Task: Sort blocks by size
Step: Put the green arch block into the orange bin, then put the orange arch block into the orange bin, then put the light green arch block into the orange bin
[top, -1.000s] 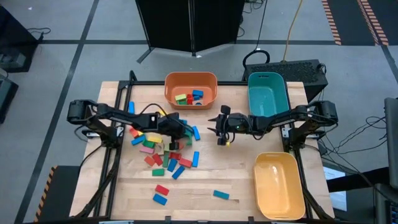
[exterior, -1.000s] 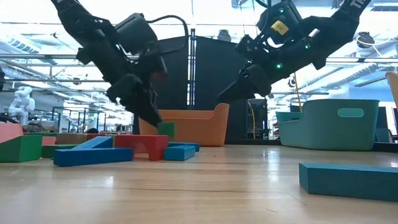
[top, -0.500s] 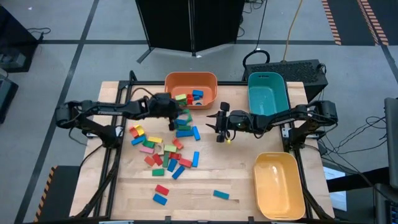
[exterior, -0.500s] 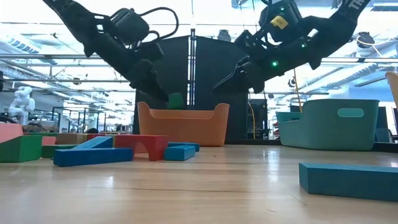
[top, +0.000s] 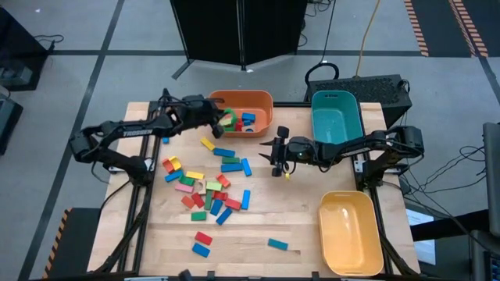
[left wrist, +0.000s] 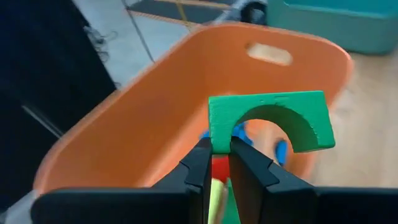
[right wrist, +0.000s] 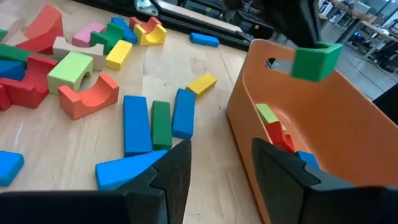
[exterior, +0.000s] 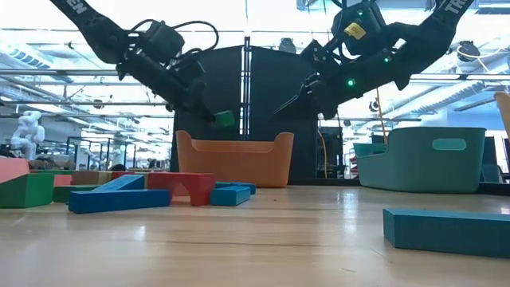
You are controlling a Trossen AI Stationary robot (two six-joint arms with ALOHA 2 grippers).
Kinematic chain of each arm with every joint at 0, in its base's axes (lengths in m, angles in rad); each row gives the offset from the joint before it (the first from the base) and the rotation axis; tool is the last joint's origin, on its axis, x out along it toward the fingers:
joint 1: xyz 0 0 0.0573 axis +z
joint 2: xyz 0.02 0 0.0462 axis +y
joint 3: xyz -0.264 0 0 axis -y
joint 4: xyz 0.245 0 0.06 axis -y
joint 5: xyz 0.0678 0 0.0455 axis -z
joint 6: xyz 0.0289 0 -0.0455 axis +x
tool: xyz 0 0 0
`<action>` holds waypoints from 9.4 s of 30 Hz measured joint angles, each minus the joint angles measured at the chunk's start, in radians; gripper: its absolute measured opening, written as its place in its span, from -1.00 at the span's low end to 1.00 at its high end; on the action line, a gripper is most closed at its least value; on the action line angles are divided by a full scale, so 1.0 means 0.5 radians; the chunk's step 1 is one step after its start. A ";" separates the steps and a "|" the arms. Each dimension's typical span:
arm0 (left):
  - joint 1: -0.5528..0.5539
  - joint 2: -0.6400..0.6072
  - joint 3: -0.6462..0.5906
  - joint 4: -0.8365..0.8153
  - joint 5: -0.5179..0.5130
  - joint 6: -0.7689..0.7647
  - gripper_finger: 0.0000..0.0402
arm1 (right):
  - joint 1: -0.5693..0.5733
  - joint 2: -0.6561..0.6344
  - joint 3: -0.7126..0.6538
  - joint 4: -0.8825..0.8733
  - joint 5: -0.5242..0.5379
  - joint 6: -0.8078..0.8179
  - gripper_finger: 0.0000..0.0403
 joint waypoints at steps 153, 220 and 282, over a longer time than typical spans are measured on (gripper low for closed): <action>-0.806 -0.160 -0.002 -0.957 -0.140 -0.748 -0.75 | 0.185 0.000 0.340 -0.473 0.077 0.525 -0.22; 0.115 0.753 0.863 -1.027 -0.063 0.070 -0.71 | 0.184 0.000 0.340 -0.547 0.079 0.510 -0.22; -1.201 0.063 0.300 -1.633 0.095 -0.111 -0.27 | 0.185 0.000 0.341 -0.610 0.079 0.517 -0.22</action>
